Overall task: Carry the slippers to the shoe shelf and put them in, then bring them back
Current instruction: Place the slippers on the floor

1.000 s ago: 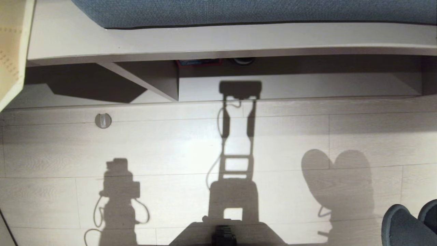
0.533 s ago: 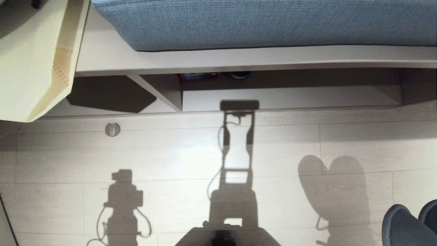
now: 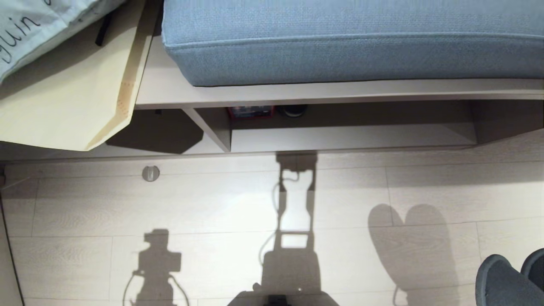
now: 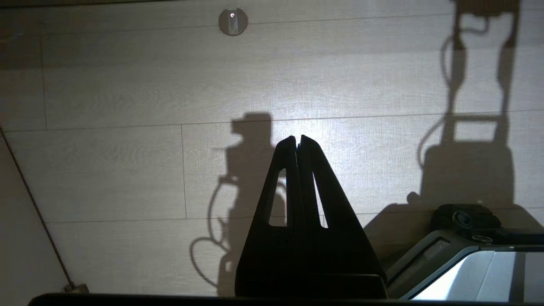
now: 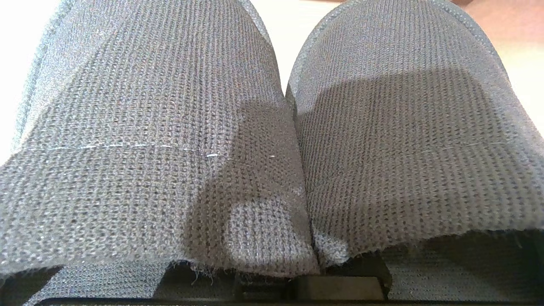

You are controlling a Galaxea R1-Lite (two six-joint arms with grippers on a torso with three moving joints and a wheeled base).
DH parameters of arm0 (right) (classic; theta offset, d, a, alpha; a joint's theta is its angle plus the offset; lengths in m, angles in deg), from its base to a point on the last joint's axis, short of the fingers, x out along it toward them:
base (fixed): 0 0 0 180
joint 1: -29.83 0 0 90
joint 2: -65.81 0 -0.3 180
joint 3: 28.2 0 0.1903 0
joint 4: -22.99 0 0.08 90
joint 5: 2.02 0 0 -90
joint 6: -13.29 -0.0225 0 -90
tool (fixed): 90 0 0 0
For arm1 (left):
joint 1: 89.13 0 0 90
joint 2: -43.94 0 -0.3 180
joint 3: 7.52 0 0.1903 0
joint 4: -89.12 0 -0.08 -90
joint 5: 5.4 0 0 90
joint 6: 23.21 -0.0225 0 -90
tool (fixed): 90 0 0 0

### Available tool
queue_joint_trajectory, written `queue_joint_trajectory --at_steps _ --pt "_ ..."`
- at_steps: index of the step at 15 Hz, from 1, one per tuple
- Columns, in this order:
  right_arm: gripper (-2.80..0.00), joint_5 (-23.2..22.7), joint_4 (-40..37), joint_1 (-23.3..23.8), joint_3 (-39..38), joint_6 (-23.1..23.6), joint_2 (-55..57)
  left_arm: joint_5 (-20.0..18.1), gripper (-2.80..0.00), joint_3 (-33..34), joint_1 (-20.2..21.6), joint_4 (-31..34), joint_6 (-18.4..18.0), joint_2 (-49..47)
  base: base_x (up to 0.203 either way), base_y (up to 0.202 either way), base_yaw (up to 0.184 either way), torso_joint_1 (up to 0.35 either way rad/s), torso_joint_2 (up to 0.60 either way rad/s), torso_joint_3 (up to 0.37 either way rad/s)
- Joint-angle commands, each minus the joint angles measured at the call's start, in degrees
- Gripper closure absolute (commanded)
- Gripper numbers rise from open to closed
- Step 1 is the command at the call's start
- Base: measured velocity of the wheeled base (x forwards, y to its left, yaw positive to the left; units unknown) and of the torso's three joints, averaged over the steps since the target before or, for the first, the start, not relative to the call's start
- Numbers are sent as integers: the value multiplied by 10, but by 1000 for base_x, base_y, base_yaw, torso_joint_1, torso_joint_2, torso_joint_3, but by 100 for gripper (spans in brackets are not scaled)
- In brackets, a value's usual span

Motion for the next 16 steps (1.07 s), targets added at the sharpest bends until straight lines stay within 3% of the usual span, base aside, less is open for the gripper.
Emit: queue_joint_trajectory --at_steps 1,16 --pt "0 0 0 0 0 0 1 0 0 0 0 -1 1 0 0 0 0 -2 3 193" --pt "0 0 0 -1 0 -1 0 0 0 0 0 -1 0 0 0 0 0 2 3 204"
